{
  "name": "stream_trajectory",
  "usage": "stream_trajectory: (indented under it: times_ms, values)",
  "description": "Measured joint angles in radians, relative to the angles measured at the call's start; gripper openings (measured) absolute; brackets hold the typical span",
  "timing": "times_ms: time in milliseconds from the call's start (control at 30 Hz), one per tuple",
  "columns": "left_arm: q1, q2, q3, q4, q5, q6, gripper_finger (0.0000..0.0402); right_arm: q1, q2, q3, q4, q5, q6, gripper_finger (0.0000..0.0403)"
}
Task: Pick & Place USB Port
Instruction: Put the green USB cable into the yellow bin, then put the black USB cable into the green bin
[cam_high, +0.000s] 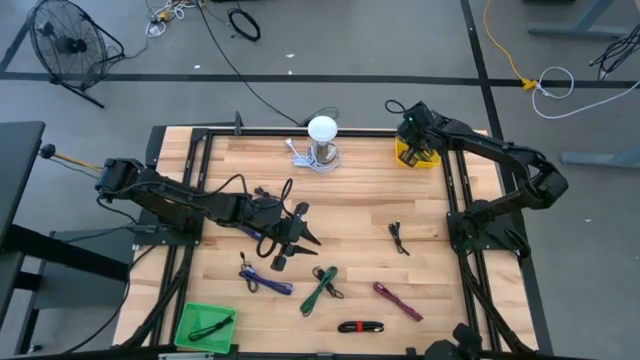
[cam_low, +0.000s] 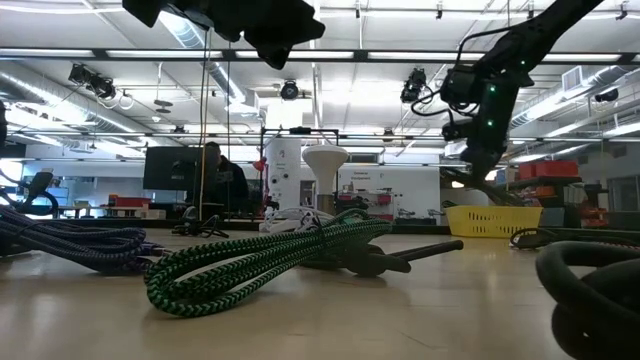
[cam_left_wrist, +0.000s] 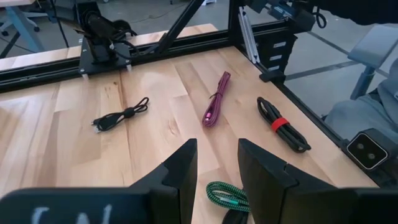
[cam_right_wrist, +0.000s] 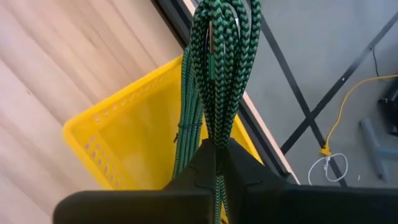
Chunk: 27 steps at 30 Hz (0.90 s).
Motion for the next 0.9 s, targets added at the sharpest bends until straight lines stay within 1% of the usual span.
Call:
stream_trajectory:
  times_ms: [167,300,467,600,667,767,900]
  values:
    - [0.000,0.000,0.000,-0.005,0.000,0.000,0.0119,-0.003,0.000,0.000,-0.012,-0.001,0.008,0.0019]
    - [0.000,0.000,0.000,-0.007,0.000,-0.001,0.0119,-0.002,0.000,0.000,-0.012,0.000,0.024,0.0037]
    - [0.000,0.000,0.000,-0.007,0.000,-0.001,0.0119,-0.002,0.000,0.000,-0.010,0.004,0.027,0.0072]
    - [0.000,0.000,0.000,-0.006,0.000,-0.001,0.0119,-0.003,0.000,0.000,-0.004,0.039,0.035,0.0102]
    - [0.000,0.000,0.000,-0.006,0.000,-0.001,0.0119,-0.005,0.000,0.000,0.004,0.037,0.040,0.0116]
    - [0.000,0.000,0.000,-0.006,0.000,-0.001,0.0119,-0.005,0.000,0.000,0.012,-0.013,0.049,0.0132]
    - [0.000,0.000,0.000,-0.006,-0.001,-0.001,0.0119,0.017,-0.010,0.000,0.032,-0.122,0.050,0.0141]
